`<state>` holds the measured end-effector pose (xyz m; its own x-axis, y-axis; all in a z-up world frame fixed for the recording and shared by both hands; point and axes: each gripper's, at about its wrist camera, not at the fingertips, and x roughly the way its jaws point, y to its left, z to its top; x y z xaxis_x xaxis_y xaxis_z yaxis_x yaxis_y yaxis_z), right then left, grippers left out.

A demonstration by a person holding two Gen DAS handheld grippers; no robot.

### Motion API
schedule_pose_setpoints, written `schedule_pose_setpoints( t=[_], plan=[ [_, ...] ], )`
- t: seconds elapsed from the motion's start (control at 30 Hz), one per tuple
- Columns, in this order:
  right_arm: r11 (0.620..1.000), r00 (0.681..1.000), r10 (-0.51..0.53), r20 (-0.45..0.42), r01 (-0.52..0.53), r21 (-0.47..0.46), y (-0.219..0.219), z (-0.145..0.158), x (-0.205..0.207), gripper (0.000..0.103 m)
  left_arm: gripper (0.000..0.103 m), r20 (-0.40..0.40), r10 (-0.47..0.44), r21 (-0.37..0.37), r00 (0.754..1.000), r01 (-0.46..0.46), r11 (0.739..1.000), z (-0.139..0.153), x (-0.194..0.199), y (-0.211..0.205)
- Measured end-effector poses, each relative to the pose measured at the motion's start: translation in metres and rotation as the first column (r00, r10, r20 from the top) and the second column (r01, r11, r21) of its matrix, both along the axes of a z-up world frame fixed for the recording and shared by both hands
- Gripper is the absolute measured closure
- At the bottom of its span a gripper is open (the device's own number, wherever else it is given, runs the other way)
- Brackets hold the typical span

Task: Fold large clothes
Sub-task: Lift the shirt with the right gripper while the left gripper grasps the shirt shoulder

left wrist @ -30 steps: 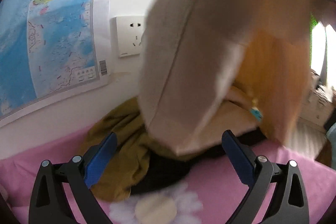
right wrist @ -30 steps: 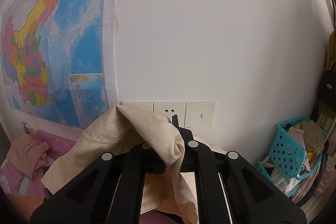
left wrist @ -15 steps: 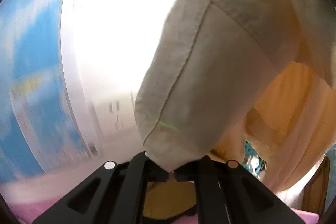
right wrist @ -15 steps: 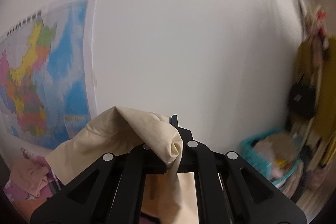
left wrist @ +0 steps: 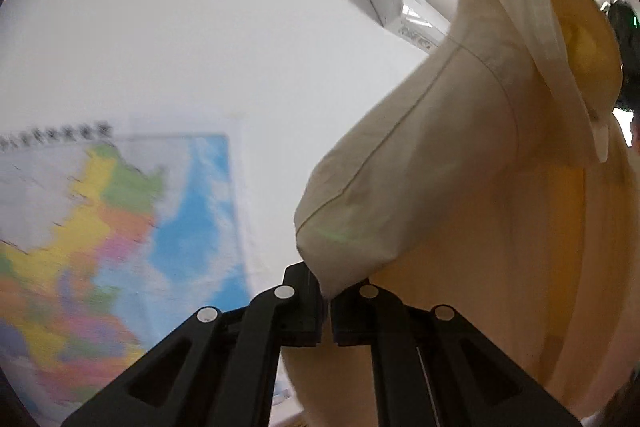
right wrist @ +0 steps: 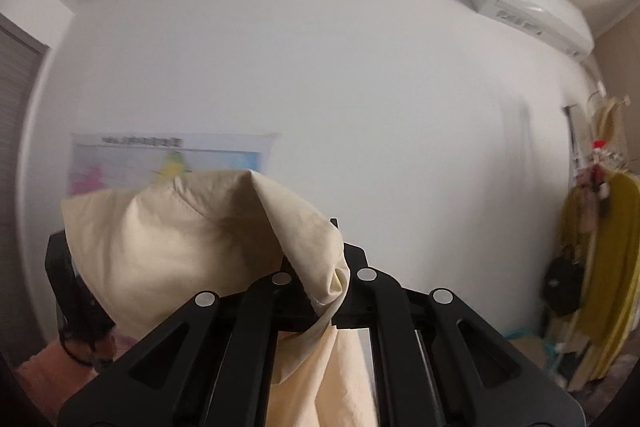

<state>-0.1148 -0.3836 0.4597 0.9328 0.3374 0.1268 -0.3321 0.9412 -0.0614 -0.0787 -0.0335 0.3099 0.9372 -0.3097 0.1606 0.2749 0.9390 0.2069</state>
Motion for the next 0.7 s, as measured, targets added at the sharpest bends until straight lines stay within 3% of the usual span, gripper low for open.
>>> schedule_pose_setpoints(
  t=[0.1,0.23,0.37,0.53,0.7],
  plan=[
    [0.991,0.991,0.131,-0.039,-0.130,0.025,0.002,-0.026,-0.013,0.099,0.099,0.015,0.083,0.034,0.996,-0.083,0.996,-0.013,-0.058,0.020],
    [0.959,0.953,0.282,-0.112,-0.279,0.040,0.017,-0.072,-0.020,0.099,0.099,0.002,0.179,0.077,0.984,-0.179,0.981,-0.038,-0.132,0.036],
    [0.900,0.886,0.436,-0.158,-0.432,0.062,0.037,-0.107,-0.030,0.099,0.099,-0.005,0.272,0.104,0.962,-0.270,0.957,-0.055,-0.197,0.051],
    [0.838,0.827,0.543,-0.148,-0.546,0.027,0.065,-0.100,-0.064,0.099,0.099,0.000,0.372,0.077,0.928,-0.371,0.925,-0.044,-0.257,0.071],
    [0.814,0.816,0.576,-0.049,-0.578,-0.061,0.080,-0.068,-0.101,0.099,0.099,0.021,0.408,0.046,0.913,-0.409,0.911,-0.022,-0.285,0.085]
  ],
)
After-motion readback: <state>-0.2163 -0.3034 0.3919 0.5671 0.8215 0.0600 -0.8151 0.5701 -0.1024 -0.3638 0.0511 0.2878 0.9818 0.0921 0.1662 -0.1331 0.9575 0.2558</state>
